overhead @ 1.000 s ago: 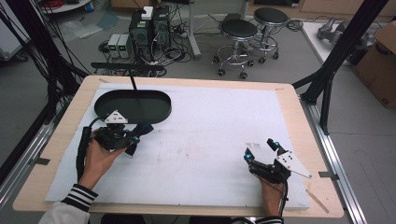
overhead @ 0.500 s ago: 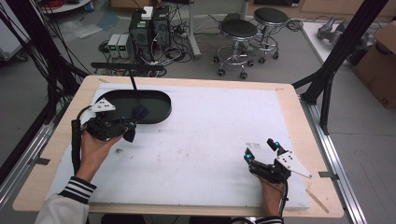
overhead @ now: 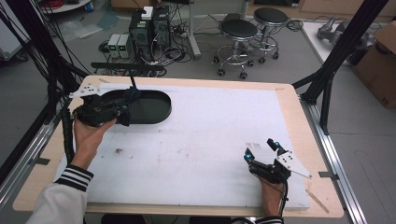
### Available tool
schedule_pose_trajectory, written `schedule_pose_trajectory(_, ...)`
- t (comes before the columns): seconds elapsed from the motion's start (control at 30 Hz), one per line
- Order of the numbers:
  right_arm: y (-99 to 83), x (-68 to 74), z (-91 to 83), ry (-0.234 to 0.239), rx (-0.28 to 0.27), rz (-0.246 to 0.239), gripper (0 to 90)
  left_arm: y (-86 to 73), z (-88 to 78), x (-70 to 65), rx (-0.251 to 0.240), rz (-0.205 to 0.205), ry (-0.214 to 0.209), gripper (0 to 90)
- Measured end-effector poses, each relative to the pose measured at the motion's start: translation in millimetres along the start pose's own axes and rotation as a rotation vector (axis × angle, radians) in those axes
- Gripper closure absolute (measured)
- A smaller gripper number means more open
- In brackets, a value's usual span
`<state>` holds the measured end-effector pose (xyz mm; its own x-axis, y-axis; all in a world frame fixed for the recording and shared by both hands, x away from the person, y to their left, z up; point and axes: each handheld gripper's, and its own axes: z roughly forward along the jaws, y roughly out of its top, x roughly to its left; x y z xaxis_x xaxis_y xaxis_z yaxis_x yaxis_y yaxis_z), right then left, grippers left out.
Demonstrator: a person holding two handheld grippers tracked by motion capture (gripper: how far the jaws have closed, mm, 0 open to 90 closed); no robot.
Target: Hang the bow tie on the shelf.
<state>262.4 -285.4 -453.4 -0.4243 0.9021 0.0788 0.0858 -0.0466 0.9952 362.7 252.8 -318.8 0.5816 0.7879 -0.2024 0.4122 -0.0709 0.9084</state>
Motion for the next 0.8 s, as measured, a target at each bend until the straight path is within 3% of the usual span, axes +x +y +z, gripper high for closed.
schedule_pose_trajectory(0.57, -0.1, -0.5, 0.1, 0.000, -0.003, -0.004, 6.2, 30.9, 3.6, 3.7, -0.110, -0.002, 0.037, 75.9)
schedule_pose_trajectory(0.8, -0.1, -0.1, 0.0, 0.000, -0.001, 0.000, 6.2, 40.5, 7.8, 7.8, -0.115, 0.022, 0.058, 75.9)
